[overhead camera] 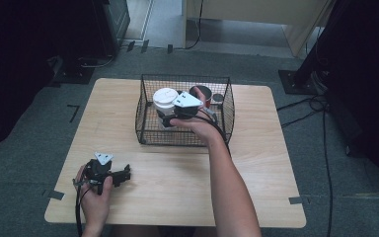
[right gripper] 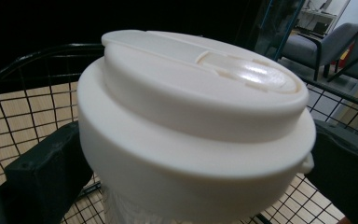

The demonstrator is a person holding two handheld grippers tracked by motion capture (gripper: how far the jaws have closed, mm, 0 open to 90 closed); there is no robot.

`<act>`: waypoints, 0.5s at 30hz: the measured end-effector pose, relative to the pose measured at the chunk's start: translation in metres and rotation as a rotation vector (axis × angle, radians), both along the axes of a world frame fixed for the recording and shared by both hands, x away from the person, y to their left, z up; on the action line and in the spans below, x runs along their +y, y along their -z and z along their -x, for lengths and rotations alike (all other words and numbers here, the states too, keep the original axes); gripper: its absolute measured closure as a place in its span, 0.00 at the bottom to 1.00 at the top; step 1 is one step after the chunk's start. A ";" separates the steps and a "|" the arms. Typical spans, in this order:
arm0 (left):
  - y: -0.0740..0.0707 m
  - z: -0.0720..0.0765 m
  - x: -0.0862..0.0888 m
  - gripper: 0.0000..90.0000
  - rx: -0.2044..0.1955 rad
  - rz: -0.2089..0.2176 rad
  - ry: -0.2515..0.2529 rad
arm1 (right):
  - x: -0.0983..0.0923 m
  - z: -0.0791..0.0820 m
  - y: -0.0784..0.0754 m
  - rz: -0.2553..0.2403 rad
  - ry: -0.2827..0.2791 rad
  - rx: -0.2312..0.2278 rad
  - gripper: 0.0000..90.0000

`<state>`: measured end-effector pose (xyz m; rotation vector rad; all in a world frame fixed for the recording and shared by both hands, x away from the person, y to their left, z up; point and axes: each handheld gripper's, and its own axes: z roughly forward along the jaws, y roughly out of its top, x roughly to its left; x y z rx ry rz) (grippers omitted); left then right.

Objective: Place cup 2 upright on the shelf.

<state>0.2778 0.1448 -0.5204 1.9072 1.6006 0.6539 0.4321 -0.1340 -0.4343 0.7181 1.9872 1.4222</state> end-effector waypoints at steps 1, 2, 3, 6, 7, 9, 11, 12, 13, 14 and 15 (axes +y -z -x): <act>0.000 0.000 0.000 0.00 0.000 0.000 0.000 | -0.001 0.000 0.000 0.004 -0.003 0.002 0.00; 0.000 0.000 0.000 0.00 0.000 0.000 0.000 | -0.003 0.000 0.001 0.007 -0.004 0.002 0.00; 0.000 0.000 0.000 0.00 0.000 0.000 0.000 | -0.004 0.000 0.001 0.007 -0.004 0.005 0.00; 0.000 0.000 0.000 0.00 0.000 0.000 0.000 | -0.008 0.001 0.002 0.008 -0.007 0.004 0.00; 0.000 0.000 0.000 0.00 0.000 0.000 0.000 | -0.010 0.001 0.002 0.007 -0.005 0.001 0.00; 0.000 0.000 0.000 0.00 0.000 0.001 -0.001 | -0.013 0.001 0.002 0.003 0.000 0.002 0.00; 0.000 0.000 0.000 0.00 0.000 0.001 -0.001 | -0.016 0.002 0.002 0.001 -0.008 -0.002 0.00; 0.000 0.000 0.000 0.00 0.000 0.001 -0.001 | -0.017 0.002 0.002 0.002 -0.011 -0.010 0.00; 0.000 0.000 0.000 0.00 0.000 0.001 -0.001 | -0.018 0.002 0.002 0.005 -0.011 -0.012 0.00; 0.000 0.000 0.000 0.00 0.000 0.001 -0.001 | -0.020 0.003 0.001 0.002 -0.010 -0.015 0.00; 0.000 0.000 0.000 0.00 0.000 0.001 -0.001 | -0.021 0.003 0.001 0.002 -0.010 -0.019 0.00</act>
